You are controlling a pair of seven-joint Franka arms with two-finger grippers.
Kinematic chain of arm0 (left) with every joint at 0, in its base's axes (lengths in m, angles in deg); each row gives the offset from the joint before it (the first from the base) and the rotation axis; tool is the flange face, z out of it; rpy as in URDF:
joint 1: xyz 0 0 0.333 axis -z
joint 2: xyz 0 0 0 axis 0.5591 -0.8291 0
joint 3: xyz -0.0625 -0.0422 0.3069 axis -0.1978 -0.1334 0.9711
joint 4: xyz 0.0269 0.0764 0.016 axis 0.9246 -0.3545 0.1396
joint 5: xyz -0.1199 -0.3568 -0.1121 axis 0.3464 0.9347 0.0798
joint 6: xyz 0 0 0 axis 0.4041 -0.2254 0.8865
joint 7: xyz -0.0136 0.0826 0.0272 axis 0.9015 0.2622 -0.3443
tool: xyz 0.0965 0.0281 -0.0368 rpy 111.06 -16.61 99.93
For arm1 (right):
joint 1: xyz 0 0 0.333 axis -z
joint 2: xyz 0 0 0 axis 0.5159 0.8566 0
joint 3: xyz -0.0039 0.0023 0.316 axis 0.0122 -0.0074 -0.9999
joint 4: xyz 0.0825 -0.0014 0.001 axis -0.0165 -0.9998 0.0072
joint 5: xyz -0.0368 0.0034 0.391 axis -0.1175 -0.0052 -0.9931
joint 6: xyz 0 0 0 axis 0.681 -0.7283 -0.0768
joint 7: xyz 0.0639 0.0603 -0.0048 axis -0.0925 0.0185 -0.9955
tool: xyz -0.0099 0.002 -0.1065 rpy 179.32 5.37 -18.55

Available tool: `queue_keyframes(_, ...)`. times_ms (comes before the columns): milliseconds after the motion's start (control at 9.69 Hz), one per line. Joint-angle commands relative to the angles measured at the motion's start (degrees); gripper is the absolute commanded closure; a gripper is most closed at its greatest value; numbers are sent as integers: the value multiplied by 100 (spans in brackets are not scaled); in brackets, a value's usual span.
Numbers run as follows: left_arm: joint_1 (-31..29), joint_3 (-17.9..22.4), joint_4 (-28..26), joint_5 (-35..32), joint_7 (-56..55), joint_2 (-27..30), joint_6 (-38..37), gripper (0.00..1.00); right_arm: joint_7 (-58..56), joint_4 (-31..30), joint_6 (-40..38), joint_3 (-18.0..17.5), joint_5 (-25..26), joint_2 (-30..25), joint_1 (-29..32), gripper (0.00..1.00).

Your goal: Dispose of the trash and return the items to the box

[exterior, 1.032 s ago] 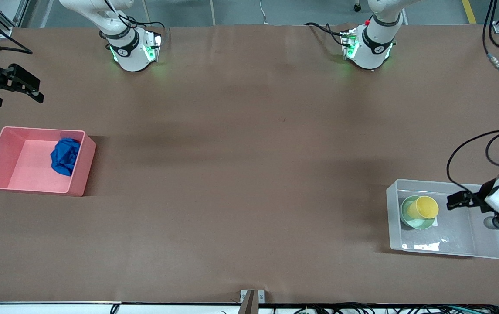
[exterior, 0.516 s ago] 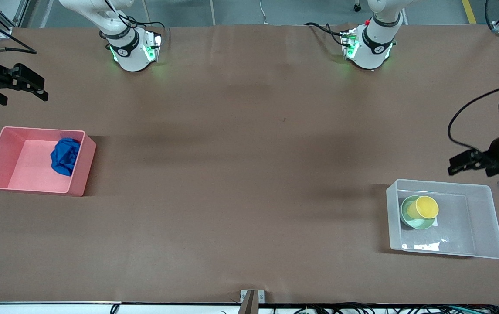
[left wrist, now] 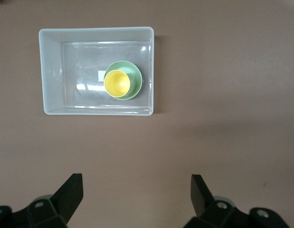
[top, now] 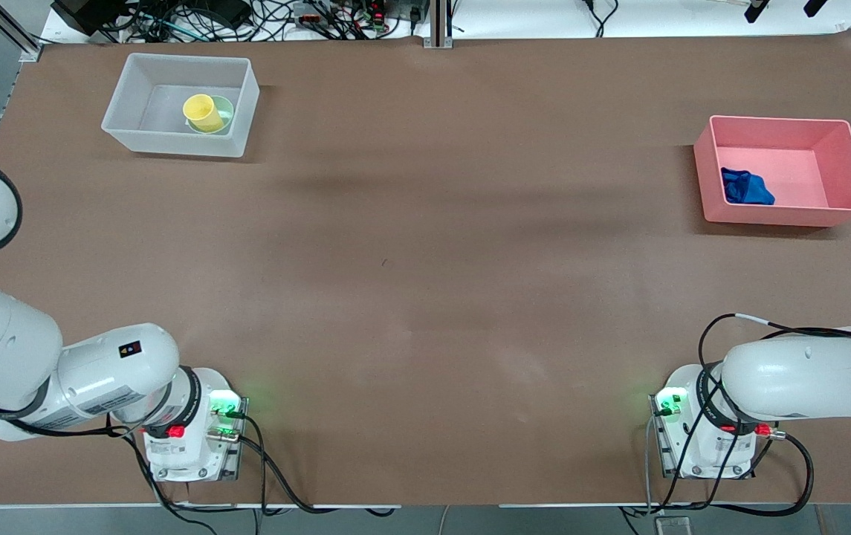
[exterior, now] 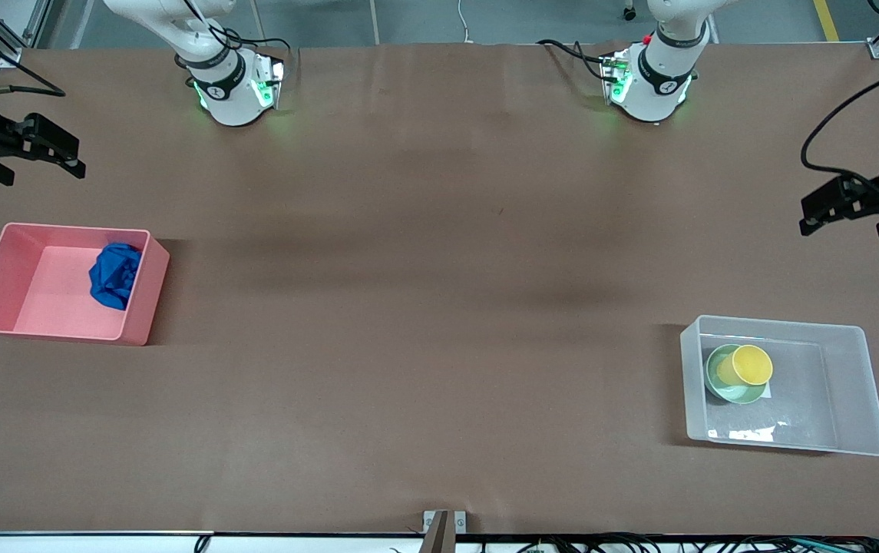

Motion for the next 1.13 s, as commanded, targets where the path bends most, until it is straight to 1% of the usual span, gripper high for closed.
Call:
queue_keyframes(0,847,951,-515,270,77,389,-82,0,87,-55,-33,22,-27,-28,-20,0)
queue_keyframes(103,1156,1365,-735,489,103,548,-73,0,87,-55,-33,22,-27,-19,-20,0)
queue_keyframes(206,1394,1665,-937,587,104,697,-73,0,87,-55,-24,22,-27,-19,-20,0)
queue_keyframes(310,1501,1737,-1182,588,104,873,-12,0,87,-55,-24,22,-27,-19,-20,0)
queue_keyframes(516,1572,1738,-1710,597,43,1242,164,0,87,-55,-24,22,-27,-19,-20,0)
queue_keyframes(619,1668,1747,-1860,597,-36,1366,252,0,87,-73,-24,22,-27,-27,-20,0)
queue_keyframes(825,1713,1773,-1792,571,-11,1332,261,0,87,-82,-15,31,-27,-19,-11,0)
queue_keyframes(1032,1722,1905,-1730,562,7,1305,252,0,87,-82,2,22,-27,-19,-20,0)
